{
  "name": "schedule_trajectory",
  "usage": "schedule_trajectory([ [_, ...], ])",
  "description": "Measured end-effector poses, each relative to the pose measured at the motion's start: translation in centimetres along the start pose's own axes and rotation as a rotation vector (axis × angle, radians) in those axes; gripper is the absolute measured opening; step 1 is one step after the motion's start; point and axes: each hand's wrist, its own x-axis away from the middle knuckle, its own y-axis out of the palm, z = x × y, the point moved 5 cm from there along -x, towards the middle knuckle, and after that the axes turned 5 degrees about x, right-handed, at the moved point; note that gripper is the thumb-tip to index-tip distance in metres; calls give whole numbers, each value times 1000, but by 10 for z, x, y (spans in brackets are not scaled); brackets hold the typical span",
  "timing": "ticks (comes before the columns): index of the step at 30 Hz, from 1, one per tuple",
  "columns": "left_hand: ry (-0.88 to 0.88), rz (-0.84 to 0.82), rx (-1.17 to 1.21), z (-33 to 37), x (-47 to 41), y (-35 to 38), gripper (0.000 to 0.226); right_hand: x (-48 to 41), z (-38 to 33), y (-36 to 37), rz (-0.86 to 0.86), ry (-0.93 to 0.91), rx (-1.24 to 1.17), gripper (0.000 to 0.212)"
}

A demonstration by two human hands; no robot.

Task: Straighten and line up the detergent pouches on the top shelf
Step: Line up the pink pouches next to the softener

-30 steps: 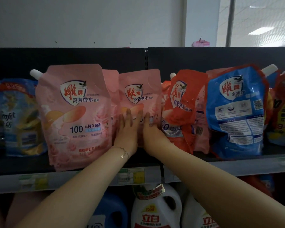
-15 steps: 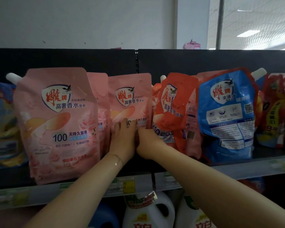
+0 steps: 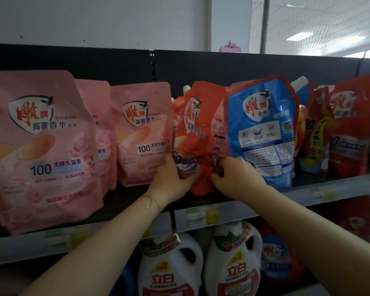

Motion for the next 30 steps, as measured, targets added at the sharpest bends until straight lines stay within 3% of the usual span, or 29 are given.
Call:
schedule_trajectory([
  [5, -54, -10, -69, 6, -10, 3, 69, -2, 12, 2, 31, -17, -13, 18],
  [10, -66, -25, -58, 0, -10, 1, 68, -2, 31, -7, 37, 34, -44, 35],
  [15, -106, -14, -13, -9, -12, -1, 74, -4, 56, -15, 47, 129, -53, 37],
  [25, -117, -7, -44, -4, -4, 5, 64, 5, 96, -27, 141, 122, 65, 55],
  [30, -122, -19, -116, -3, 14, 12, 58, 2, 78, -15, 144, 208, 114, 47],
])
